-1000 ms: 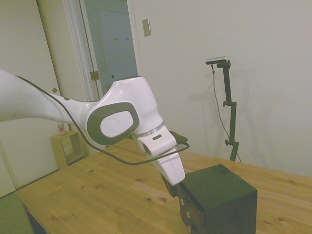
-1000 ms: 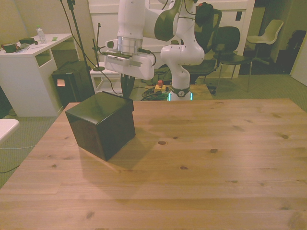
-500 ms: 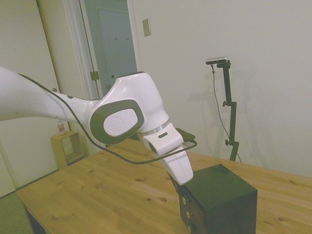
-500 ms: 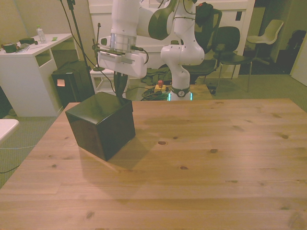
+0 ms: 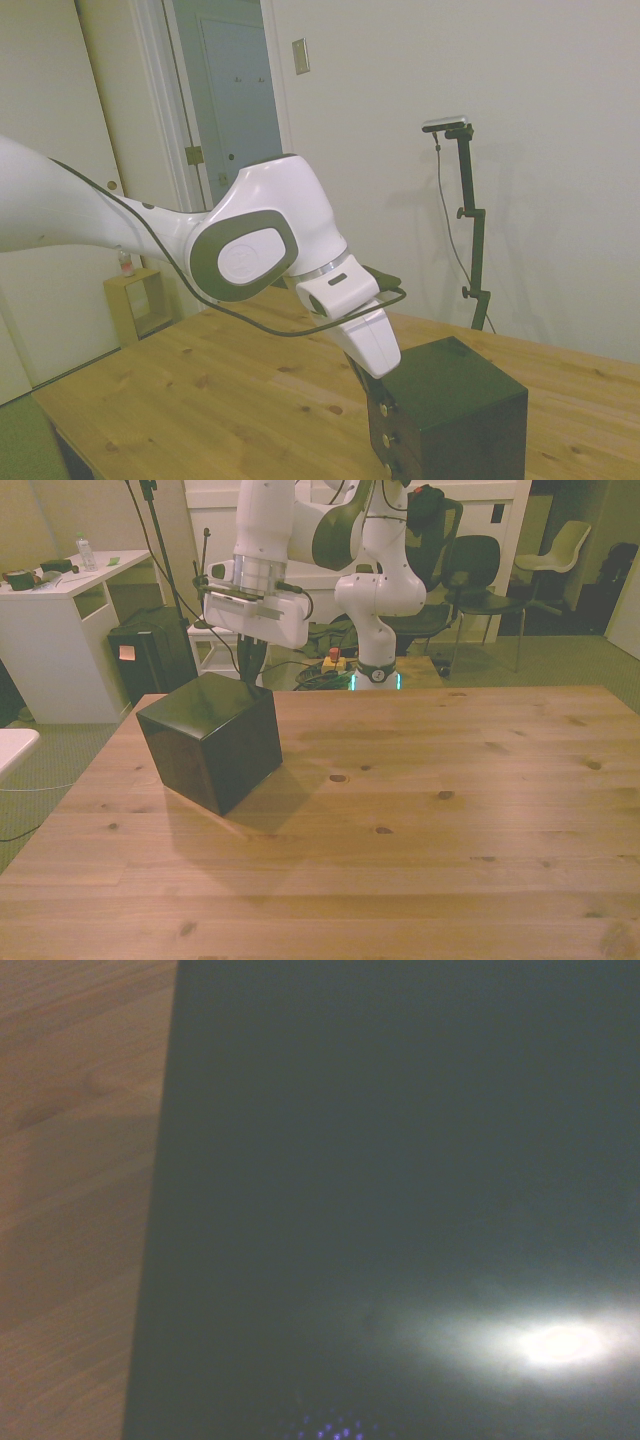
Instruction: Close the top drawer
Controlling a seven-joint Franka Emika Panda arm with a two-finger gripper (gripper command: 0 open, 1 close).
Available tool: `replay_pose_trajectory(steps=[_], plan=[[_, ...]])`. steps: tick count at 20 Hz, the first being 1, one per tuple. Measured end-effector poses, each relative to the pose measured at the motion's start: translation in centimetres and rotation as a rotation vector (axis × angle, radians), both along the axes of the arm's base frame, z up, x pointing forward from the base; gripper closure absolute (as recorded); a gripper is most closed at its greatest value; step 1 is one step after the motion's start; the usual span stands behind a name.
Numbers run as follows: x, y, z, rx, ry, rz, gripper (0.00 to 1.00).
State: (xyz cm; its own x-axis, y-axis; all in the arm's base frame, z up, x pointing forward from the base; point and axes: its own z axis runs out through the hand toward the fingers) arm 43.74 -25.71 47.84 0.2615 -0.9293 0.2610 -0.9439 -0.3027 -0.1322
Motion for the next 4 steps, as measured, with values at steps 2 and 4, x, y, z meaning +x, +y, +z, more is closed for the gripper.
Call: replay_pose_trajectory(steps=[2, 4], plan=[[-0.5, 1.5, -0.8, 0.026, 0.013, 0.039, 1.0], [-1.6, 3.5, -0.8, 0.059, 0.014, 0.084, 0.0]])
